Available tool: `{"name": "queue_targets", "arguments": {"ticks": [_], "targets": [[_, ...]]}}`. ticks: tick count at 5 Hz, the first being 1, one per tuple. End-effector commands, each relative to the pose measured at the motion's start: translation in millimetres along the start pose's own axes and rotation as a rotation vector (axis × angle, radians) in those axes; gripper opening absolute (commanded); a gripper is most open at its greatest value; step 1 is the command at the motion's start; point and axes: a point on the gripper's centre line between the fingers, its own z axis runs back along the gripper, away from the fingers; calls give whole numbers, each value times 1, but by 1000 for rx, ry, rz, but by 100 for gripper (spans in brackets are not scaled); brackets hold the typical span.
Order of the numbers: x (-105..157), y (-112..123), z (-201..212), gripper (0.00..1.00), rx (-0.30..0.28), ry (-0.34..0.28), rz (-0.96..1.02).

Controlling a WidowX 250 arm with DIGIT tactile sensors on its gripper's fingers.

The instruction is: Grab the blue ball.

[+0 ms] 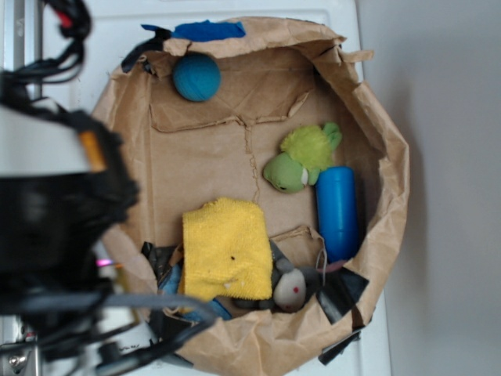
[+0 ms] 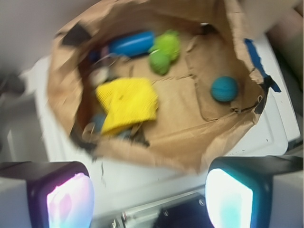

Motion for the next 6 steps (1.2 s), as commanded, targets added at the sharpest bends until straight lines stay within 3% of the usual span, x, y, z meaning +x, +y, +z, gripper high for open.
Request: {"name": "queue_targets", "arguments": {"ticks": [1, 2, 5, 6], "targets": [[24, 20, -21, 100, 13, -9, 441], [21, 24, -19, 100, -14, 41, 500], [21, 24, -19, 100, -14, 41, 500], [46, 14, -49, 100, 35, -22, 578]]}}
